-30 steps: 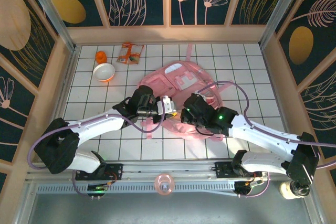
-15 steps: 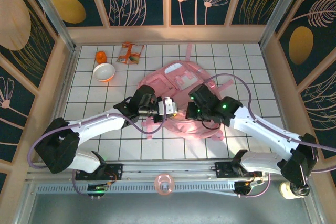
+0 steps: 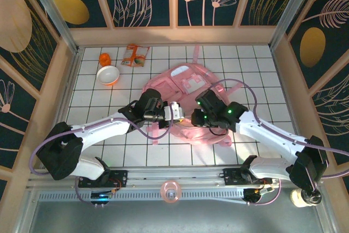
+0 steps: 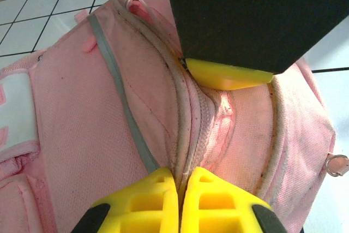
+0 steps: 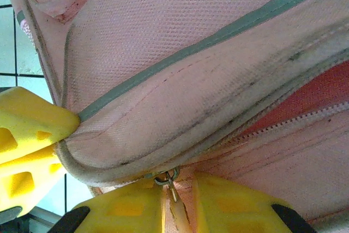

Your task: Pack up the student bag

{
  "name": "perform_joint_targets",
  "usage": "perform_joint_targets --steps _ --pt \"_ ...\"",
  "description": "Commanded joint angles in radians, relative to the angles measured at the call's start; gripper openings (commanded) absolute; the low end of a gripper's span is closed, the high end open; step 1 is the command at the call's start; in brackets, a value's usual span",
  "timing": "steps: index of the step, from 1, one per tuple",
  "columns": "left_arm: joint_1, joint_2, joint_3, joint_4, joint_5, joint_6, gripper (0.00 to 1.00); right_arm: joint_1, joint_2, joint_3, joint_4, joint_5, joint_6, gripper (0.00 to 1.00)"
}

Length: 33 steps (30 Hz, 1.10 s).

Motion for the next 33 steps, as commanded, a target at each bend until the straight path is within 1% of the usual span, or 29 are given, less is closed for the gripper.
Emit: perform_joint_targets --steps 1,2,3,5,8,11,14,16,19,20,22,23,24,26,28,29,30,31,33 --pt "0.003 -0.024 0.023 0.018 0.041 -0.028 0.00 0.005 0.003 -0.036 0.041 0.072 0.006 0.20" --pt "0.003 -0.024 0.021 0.018 0.038 -0.026 0.00 0.011 -0.004 -0.042 0.035 0.080 0.012 0.20" --pt "0.003 -0.022 0.021 0.018 0.035 -0.025 0.00 0.015 -0.012 -0.047 0.031 0.088 0.017 0.17" --pt "0.003 -0.019 0.017 0.016 0.022 -0.015 0.00 0.019 -0.039 -0.055 0.013 0.098 0.021 0.09" --pt "0.005 -0.009 0.007 0.005 -0.013 0.016 0.00 0.005 -0.089 -0.057 -0.032 0.117 0.003 0.00" --pt "0.006 0.000 -0.002 -0.016 -0.056 0.050 0.00 -0.049 -0.128 -0.059 -0.089 0.113 -0.037 0.00" --pt "0.015 -0.010 -0.020 -0.013 -0.070 0.061 0.00 -0.086 -0.132 -0.053 -0.151 0.133 -0.059 0.00" --pt "0.021 -0.015 -0.029 -0.002 -0.068 0.052 0.00 -0.093 -0.128 -0.052 -0.163 0.143 -0.069 0.00" --pt "0.021 -0.017 -0.024 0.001 -0.049 -0.004 0.00 -0.090 -0.127 -0.059 -0.121 0.105 -0.078 0.00" --pt "0.021 -0.022 -0.017 0.002 -0.044 -0.049 0.01 -0.086 -0.128 -0.064 -0.097 0.085 -0.078 0.00" --pt "0.021 -0.043 -0.014 0.026 -0.032 -0.182 0.18 -0.071 -0.133 -0.073 -0.049 0.061 -0.073 0.00" --pt "0.021 -0.062 -0.017 0.046 -0.033 -0.265 0.24 -0.065 -0.134 -0.080 -0.030 0.052 -0.071 0.00" --pt "0.021 -0.086 -0.024 0.071 -0.058 -0.370 0.29 -0.061 -0.136 -0.087 -0.013 0.044 -0.068 0.00" --pt "0.020 -0.147 -0.050 0.125 -0.156 -0.584 0.35 -0.059 -0.136 -0.099 0.008 0.042 -0.060 0.00" --pt "0.022 -0.217 -0.084 0.144 -0.320 -0.816 0.52 -0.058 -0.132 -0.114 0.022 0.042 -0.058 0.00" --pt "0.021 -0.244 -0.089 0.121 -0.393 -0.918 0.59 -0.058 -0.128 -0.118 0.028 0.041 -0.057 0.00" --pt "0.025 -0.264 -0.089 0.077 -0.483 -1.018 0.64 -0.057 -0.125 -0.122 0.032 0.040 -0.055 0.00" --pt "0.033 -0.279 -0.088 0.033 -0.531 -1.090 0.65 -0.056 -0.123 -0.125 0.034 0.040 -0.053 0.00" --pt "0.066 -0.280 -0.088 -0.029 -0.538 -1.200 0.64 -0.052 -0.121 -0.128 0.043 0.038 -0.048 0.00"
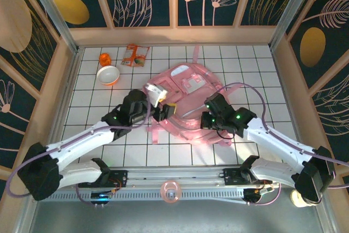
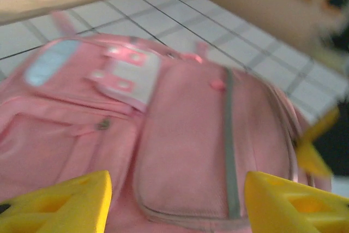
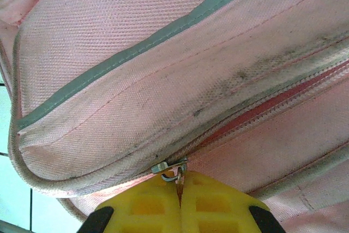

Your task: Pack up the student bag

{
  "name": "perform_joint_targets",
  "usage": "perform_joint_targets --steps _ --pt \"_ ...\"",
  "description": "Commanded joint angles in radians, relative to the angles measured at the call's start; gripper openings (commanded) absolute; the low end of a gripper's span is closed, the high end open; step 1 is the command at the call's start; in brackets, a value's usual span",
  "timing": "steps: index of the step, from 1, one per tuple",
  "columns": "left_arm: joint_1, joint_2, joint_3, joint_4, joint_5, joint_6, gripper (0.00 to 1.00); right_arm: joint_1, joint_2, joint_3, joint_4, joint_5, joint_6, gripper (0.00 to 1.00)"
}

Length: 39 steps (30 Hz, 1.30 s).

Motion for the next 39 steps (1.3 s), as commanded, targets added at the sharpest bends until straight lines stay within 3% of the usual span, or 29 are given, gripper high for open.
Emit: perform_joint_targets --steps 1,6,12,19,28,34,39 --pt "0.054 0.006 -0.014 -0.105 -0.145 -0.400 0.63 0.013 -0.005 -0.015 0.036 0.010 0.014 0.00" --pt "0.115 0.098 -0.051 -0.118 -0.085 -0.544 0.59 0.050 0.001 -0.028 0.069 0.015 0.039 0.00" --pt "0.135 0.235 -0.052 0.001 -0.065 -0.589 0.60 0.118 0.026 -0.028 0.089 0.037 0.085 0.00" --pt "0.184 0.463 0.122 0.056 -0.036 -0.592 0.60 0.199 0.068 -0.029 0.177 0.056 0.159 0.00" --pt "0.227 0.677 0.399 0.025 0.016 -0.570 0.60 0.268 0.232 0.045 0.288 0.083 0.190 0.00" --pt "0.227 0.579 0.380 -0.048 0.001 -0.591 0.62 0.271 0.281 0.072 0.339 0.080 0.173 0.00" --pt "0.227 0.362 0.249 -0.119 -0.021 -0.653 0.64 0.266 0.293 0.081 0.358 0.064 0.152 0.00"
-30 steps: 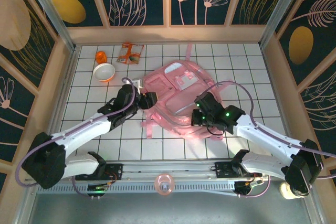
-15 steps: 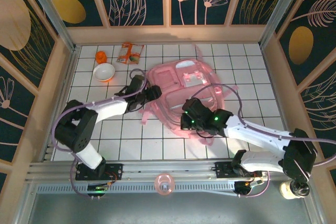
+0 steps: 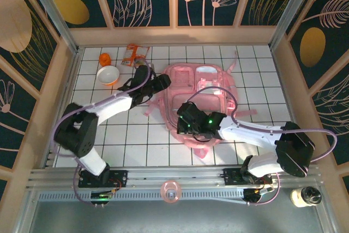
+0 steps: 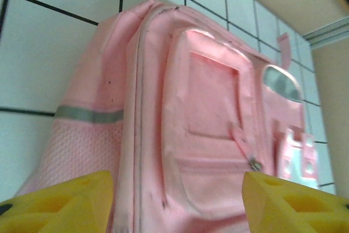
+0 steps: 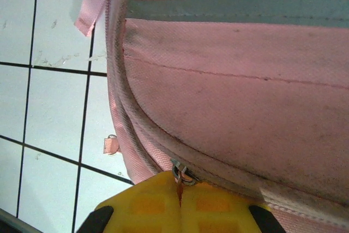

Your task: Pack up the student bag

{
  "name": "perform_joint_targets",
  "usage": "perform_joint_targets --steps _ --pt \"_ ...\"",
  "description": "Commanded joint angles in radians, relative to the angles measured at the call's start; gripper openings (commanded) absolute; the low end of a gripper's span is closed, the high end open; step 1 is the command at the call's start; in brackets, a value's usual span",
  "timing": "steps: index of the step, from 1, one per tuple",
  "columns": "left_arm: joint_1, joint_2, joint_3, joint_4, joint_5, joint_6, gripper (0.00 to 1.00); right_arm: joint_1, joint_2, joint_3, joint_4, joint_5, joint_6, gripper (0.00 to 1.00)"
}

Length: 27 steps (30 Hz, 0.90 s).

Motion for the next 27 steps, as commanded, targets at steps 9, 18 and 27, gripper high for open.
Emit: perform_joint_targets --steps 9,18,27 --pt "-0.020 -0.388 -0.348 -0.055 0.073 -0.354 0.58 -0.032 0.006 0.016 0.086 -0.075 -0.039 0.00" --pt "-0.152 -0.397 -0.395 0.005 0.137 -0.491 0.53 -0.048 -0.009 0.003 0.061 -0.075 -0.047 0.00" --pt "-0.202 -0.307 -0.366 0.086 0.200 -0.557 0.47 -0.049 -0.014 0.002 0.066 -0.076 -0.051 0.00"
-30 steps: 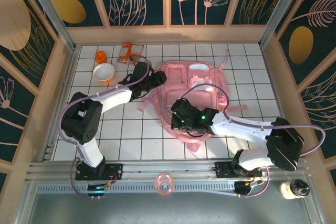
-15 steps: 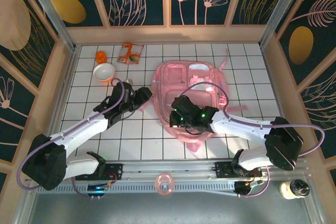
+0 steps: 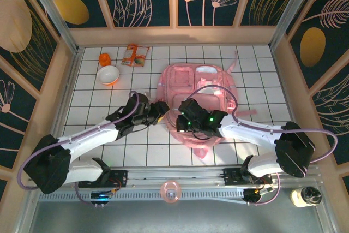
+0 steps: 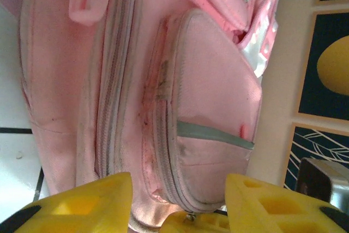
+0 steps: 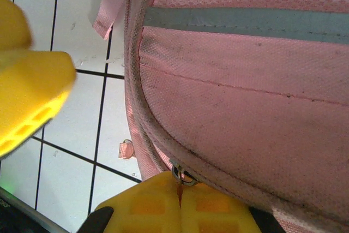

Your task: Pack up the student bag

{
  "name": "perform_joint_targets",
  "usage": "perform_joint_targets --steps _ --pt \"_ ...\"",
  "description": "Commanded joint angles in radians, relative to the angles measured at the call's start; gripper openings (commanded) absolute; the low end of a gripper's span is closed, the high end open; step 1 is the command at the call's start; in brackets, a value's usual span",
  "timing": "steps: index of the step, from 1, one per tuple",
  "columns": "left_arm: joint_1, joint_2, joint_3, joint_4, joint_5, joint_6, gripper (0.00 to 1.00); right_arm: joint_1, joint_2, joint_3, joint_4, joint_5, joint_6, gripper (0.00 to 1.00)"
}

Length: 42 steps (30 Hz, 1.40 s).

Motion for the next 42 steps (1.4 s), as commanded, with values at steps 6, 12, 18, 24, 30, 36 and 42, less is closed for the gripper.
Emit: perform_joint_targets --steps 6,12,18,24,30,36,42 --pt "-0.055 0.087 0.026 0.089 0.062 -0.127 0.44 -0.008 -0.019 0.001 0.035 0.000 -0.019 0.00" --pt "-0.070 0.124 0.038 0.158 0.068 -0.170 0.40 -0.008 -0.027 -0.013 0.053 -0.034 -0.019 0.00" --pt "-0.075 0.156 0.045 0.181 0.072 -0.183 0.29 -0.008 -0.030 -0.018 0.055 -0.033 -0.019 0.00" --pt "-0.074 0.133 0.021 0.165 0.039 -0.187 0.03 -0.011 -0.057 -0.032 0.025 -0.010 -0.019 0.00" --pt "-0.075 0.097 0.003 0.126 -0.012 -0.172 0.00 -0.048 -0.096 -0.053 -0.057 -0.009 -0.028 0.00" --pt "-0.075 0.081 -0.008 0.121 -0.034 -0.168 0.00 -0.086 -0.152 -0.081 -0.099 0.019 -0.032 0.00" --pt "-0.074 0.075 -0.015 0.129 -0.030 -0.173 0.00 -0.083 -0.134 -0.093 -0.038 0.005 -0.004 0.07"
